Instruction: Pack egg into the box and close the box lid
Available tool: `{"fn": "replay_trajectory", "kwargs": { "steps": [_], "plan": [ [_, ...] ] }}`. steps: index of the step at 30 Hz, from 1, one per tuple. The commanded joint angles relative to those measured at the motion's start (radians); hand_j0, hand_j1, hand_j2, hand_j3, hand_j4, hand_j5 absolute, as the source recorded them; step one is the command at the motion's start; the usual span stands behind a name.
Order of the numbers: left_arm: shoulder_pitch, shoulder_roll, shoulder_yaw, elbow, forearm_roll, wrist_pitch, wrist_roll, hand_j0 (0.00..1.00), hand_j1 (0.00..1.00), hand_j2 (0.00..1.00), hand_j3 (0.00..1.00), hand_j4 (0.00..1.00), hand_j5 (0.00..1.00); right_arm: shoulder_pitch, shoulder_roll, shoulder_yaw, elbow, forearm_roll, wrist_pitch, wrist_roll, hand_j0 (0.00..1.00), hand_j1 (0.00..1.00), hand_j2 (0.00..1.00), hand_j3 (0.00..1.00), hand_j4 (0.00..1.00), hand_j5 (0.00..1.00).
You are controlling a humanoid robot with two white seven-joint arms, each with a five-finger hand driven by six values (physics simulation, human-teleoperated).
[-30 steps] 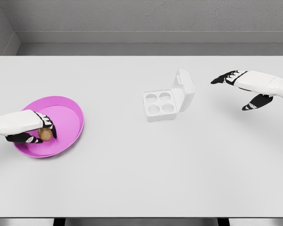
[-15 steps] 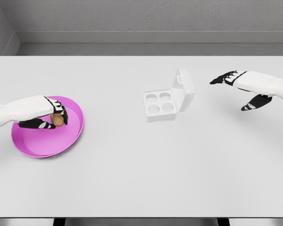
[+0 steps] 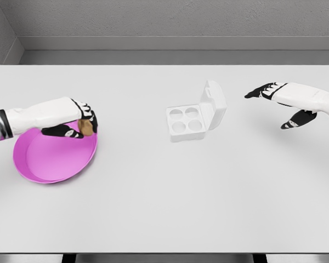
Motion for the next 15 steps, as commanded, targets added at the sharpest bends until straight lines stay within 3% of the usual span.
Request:
{"fn": "replay_trajectory", "kwargs": {
  "steps": [1, 15],
  "plan": [
    [0.000, -0.016, 0.002, 0.000, 0.008, 0.001, 0.001, 0.45, 0.45, 0.45, 0.45, 0.45, 0.45, 0.000, -0.001, 0.000, 0.000, -0.006, 0.003, 0.000, 1.00, 1.00, 1.00, 1.00, 1.00, 1.00],
    [-0.038, -0.080, 0.002, 0.000, 0.016, 0.001, -0.001, 0.44, 0.44, 0.44, 0.44, 0.44, 0.44, 0.000, -0.001, 0.000, 0.000, -0.006, 0.003, 0.000, 1.00, 1.00, 1.00, 1.00, 1.00, 1.00]
  ]
}}
